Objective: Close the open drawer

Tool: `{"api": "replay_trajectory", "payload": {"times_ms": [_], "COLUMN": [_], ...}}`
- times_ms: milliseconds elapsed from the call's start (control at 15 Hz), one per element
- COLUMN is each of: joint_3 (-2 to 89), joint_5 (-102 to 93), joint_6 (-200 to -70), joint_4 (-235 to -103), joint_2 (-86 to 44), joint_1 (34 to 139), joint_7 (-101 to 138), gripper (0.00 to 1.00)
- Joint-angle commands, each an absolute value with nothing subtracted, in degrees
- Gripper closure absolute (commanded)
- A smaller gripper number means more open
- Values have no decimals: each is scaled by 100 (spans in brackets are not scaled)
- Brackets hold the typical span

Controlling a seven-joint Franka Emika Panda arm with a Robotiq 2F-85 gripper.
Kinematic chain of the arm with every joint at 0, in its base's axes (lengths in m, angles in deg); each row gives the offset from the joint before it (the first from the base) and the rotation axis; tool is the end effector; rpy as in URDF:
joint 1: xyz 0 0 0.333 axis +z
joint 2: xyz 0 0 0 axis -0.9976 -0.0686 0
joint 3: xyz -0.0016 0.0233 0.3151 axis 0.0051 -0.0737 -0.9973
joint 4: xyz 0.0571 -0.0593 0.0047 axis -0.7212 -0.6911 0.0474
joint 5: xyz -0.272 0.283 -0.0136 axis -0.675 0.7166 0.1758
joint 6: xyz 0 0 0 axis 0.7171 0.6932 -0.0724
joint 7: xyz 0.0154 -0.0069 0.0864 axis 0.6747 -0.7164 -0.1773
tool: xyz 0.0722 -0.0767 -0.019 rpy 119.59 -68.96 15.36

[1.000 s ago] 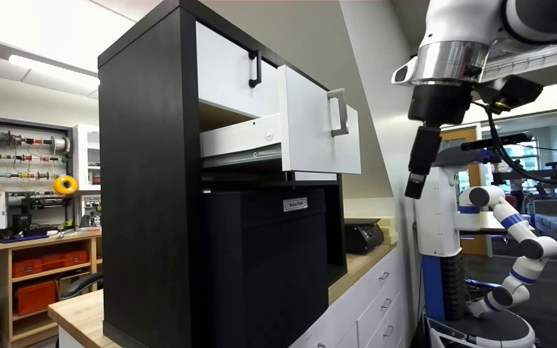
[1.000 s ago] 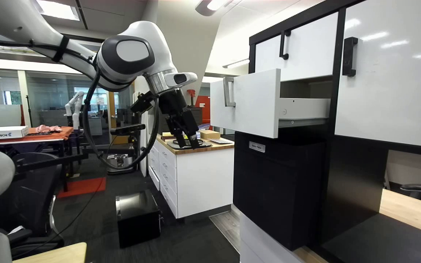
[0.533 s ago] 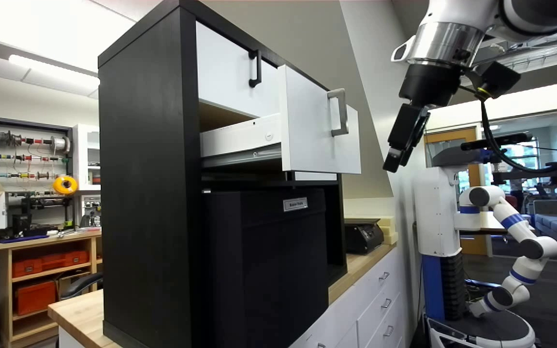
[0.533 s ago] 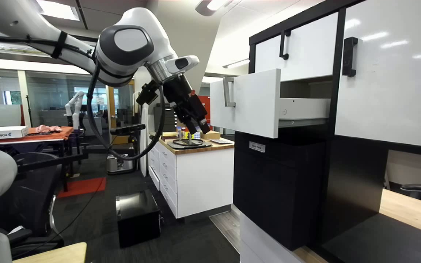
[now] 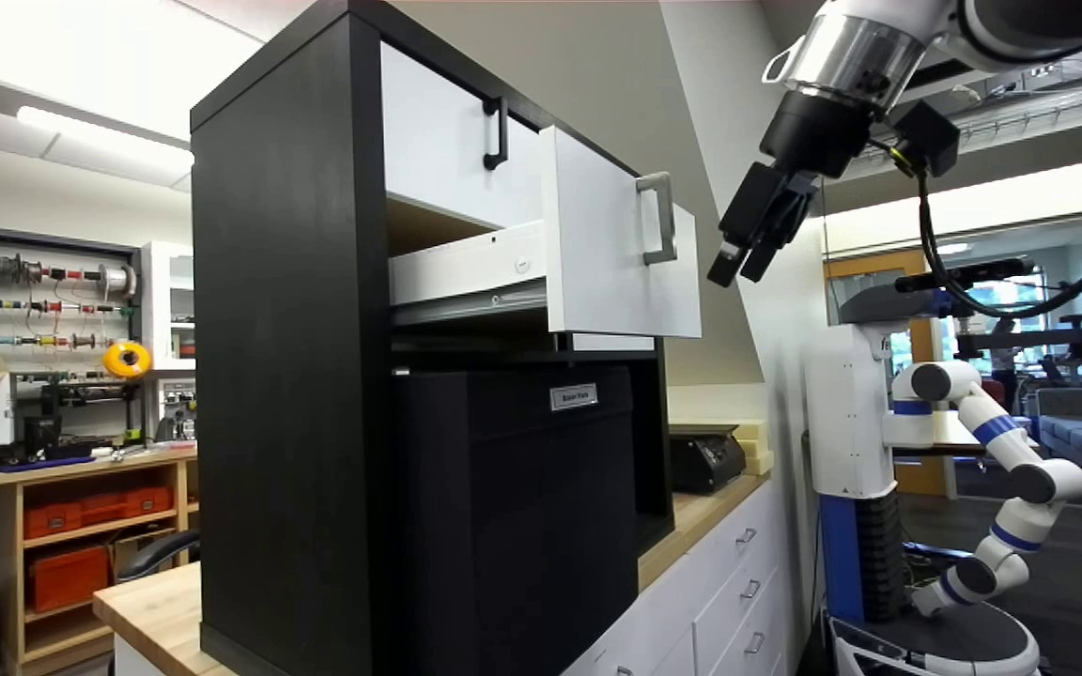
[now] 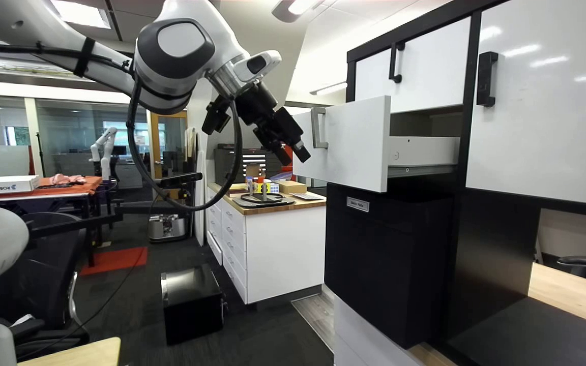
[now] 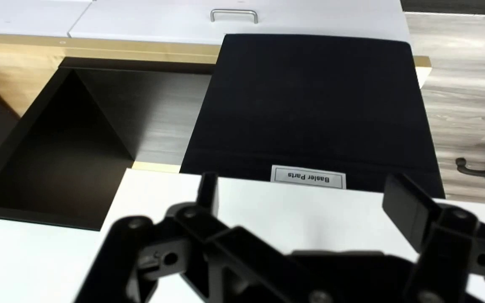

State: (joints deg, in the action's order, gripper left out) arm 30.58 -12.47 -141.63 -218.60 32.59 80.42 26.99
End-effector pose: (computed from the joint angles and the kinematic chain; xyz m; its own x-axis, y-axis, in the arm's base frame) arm 0.4037 0.0374 0.5767 0.7965 0.0145 0.6045 -0.0953 -0.9842 0.1493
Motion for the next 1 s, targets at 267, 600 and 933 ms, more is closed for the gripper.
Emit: {"api": "replay_trajectory", "payload": {"times_ms": [267, 600, 933], "joint_3": [3015, 3028, 3068], "joint_5": [-1317, -1220, -1150], "joint_6": [-14821, -15100, -15387], "joint_4": [-21673, -21612, -21583], "joint_2": [3151, 3067, 2898], "joint_1": [7844, 7902, 7933], "joint_7": [2851, 2814, 2759], "gripper": [0, 0, 27]}}
